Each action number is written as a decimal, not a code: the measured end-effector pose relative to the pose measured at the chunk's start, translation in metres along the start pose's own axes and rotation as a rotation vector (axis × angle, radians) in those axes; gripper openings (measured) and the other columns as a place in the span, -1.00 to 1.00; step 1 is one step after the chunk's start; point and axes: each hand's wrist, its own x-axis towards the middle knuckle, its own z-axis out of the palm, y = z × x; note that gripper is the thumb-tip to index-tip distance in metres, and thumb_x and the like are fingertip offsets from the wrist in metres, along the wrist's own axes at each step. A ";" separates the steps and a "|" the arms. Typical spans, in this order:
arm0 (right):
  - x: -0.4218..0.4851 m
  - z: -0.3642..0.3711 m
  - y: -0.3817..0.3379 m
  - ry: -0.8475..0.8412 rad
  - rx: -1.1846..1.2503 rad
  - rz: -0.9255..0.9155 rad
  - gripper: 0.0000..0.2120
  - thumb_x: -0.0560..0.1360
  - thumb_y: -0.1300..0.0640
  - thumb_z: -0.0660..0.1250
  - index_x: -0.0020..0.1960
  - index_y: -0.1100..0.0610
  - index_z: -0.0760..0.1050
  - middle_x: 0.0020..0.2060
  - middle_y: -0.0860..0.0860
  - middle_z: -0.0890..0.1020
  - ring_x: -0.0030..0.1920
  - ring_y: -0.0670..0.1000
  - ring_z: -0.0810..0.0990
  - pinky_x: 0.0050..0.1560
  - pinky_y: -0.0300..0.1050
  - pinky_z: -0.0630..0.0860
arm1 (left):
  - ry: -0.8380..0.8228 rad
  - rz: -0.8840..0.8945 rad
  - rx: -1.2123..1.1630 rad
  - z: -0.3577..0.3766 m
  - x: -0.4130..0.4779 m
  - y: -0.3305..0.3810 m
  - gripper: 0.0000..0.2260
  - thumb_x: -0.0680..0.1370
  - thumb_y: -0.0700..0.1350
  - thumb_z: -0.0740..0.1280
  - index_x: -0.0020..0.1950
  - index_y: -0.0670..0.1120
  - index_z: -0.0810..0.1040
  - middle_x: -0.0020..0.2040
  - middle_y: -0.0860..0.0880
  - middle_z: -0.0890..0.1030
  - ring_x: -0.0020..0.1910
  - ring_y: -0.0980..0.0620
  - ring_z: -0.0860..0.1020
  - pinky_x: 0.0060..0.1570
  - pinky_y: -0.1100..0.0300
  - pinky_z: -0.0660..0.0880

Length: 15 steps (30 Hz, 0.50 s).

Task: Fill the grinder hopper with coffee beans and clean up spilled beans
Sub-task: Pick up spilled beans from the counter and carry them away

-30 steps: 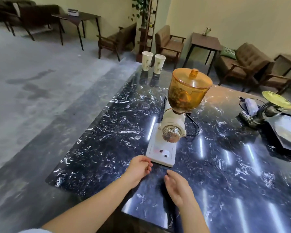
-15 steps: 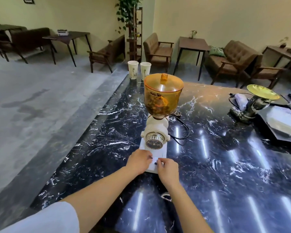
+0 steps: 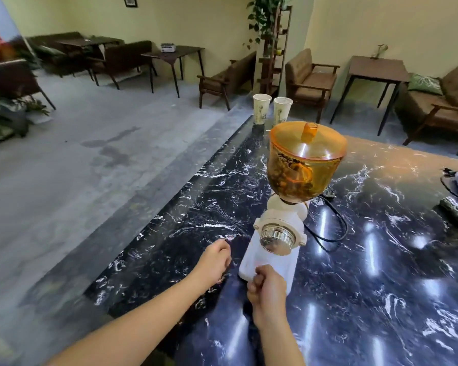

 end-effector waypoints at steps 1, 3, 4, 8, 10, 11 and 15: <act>-0.003 0.012 0.005 -0.085 0.144 0.143 -0.78 0.42 0.29 0.13 -0.38 0.11 0.26 -0.57 -0.01 0.27 -0.63 -0.04 0.20 -0.63 -0.34 0.07 | 0.022 -0.116 -0.226 -0.017 -0.006 -0.005 -0.72 0.49 -0.38 0.01 -0.33 -0.12 0.34 -0.41 -0.07 0.35 -0.59 0.11 0.17 -0.60 0.33 0.10; -0.009 0.038 0.021 -0.185 0.223 0.317 -0.82 0.41 0.30 0.08 -0.35 0.15 0.30 -0.52 0.05 0.31 -0.67 -0.06 0.24 -0.66 -0.38 0.06 | 0.042 -0.239 -0.559 -0.058 -0.021 -0.017 -0.70 0.45 -0.38 -0.05 -0.38 -0.14 0.32 -0.45 -0.07 0.33 -0.62 0.13 0.12 -0.62 0.45 0.02; -0.010 0.050 0.029 -0.216 0.215 0.360 -0.82 0.41 0.30 0.08 -0.35 0.17 0.33 -0.49 0.07 0.34 -0.67 -0.04 0.28 -0.66 -0.37 0.09 | 0.053 -0.267 -0.638 -0.080 -0.028 -0.024 -0.69 0.45 -0.38 -0.05 -0.40 -0.13 0.33 -0.46 -0.06 0.34 -0.61 0.14 0.12 -0.62 0.45 0.01; -0.009 0.109 0.061 -0.362 0.091 0.445 -0.76 0.43 0.19 0.13 -0.41 0.15 0.32 -0.51 0.05 0.38 -0.60 -0.01 0.32 -0.65 -0.33 0.14 | 0.148 -0.200 -0.432 -0.171 -0.029 -0.054 -0.66 0.48 -0.33 0.10 -0.46 -0.05 0.33 -0.49 -0.03 0.29 -0.61 0.14 0.10 -0.61 0.44 0.02; -0.009 0.149 0.078 -0.435 -0.012 0.434 -0.72 0.47 0.16 0.13 -0.42 0.13 0.28 -0.55 0.01 0.34 -0.62 -0.04 0.28 -0.65 -0.30 0.11 | 0.212 -0.089 -0.139 -0.215 -0.018 -0.069 -0.61 0.50 -0.28 0.19 -0.50 0.00 0.27 -0.49 0.00 0.24 -0.58 0.11 0.13 -0.56 0.32 0.09; -0.012 0.173 0.088 -0.462 -0.085 0.413 -0.70 0.49 0.16 0.13 -0.42 0.12 0.27 -0.56 -0.01 0.32 -0.62 -0.05 0.24 -0.64 -0.28 0.08 | 0.239 -0.026 0.082 -0.238 -0.012 -0.078 -0.59 0.51 -0.26 0.23 -0.51 0.00 0.24 -0.50 0.02 0.23 -0.55 0.08 0.17 -0.51 0.23 0.14; -0.019 0.274 0.141 -0.524 -0.388 0.262 -0.68 0.44 0.18 0.17 -0.48 0.05 0.24 -0.56 -0.03 0.27 -0.61 -0.07 0.16 -0.56 -0.28 -0.02 | 0.066 0.042 1.009 -0.315 0.039 -0.117 -0.71 0.54 0.03 0.17 -0.36 -0.03 0.37 -0.37 -0.07 0.50 -0.33 -0.11 0.47 -0.34 0.10 0.33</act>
